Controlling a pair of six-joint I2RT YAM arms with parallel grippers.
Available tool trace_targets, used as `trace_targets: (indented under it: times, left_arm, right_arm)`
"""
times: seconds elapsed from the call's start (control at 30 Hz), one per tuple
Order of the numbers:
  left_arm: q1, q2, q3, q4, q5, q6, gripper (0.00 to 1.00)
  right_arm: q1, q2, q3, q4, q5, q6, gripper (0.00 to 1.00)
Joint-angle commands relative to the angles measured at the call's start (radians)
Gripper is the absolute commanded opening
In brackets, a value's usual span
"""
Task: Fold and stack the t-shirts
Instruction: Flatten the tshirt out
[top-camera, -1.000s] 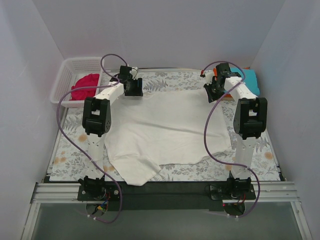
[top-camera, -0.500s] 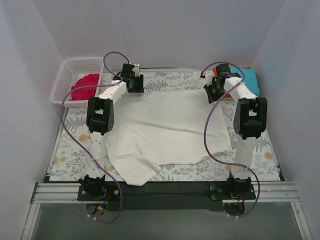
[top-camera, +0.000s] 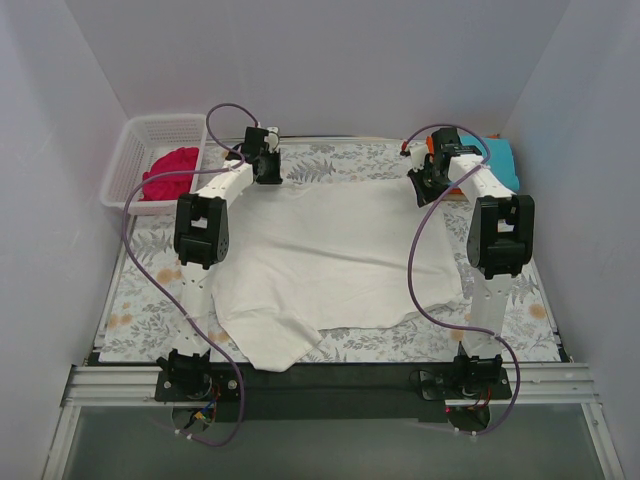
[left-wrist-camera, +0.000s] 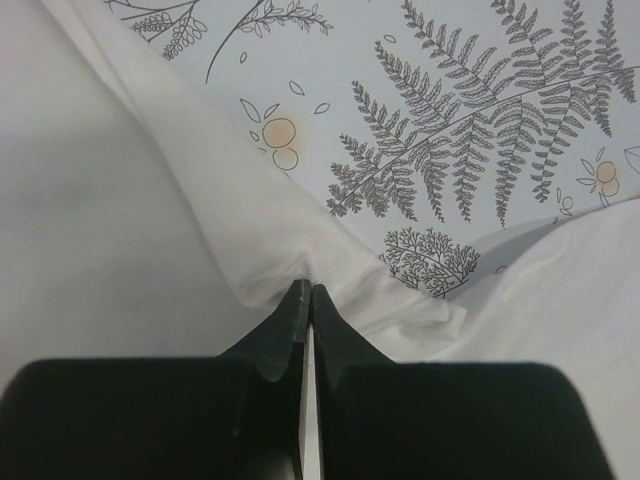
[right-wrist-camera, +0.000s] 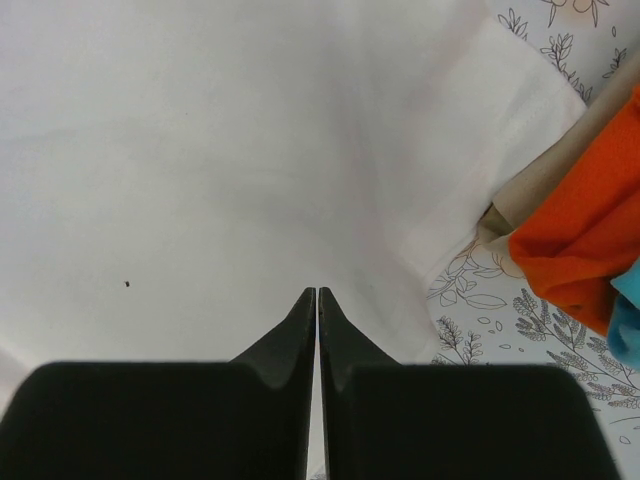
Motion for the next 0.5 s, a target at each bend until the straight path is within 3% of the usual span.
trace_targets:
  times: [0.0, 0.17, 0.37, 0.47]
  left_arm:
    - [-0.004, -0.037, 0.051, 0.008, 0.012, 0.012, 0.00]
    - [-0.012, -0.069, 0.021, 0.160, 0.079, 0.024, 0.00]
    - [-0.035, 0.020, 0.109, 0.244, 0.162, 0.038, 0.00]
    - [-0.040, 0.061, 0.129, 0.290, 0.173, 0.039, 0.06]
  right_arm:
    - [-0.005, -0.020, -0.005, 0.022, -0.005, -0.010, 0.08]
    - [-0.003, -0.026, -0.011, 0.022, -0.010, -0.010, 0.08]
    - [-0.003, -0.026, -0.017, 0.021, -0.013, -0.010, 0.08]
    - [-0.005, -0.024, -0.025, 0.021, -0.011, -0.012, 0.07]
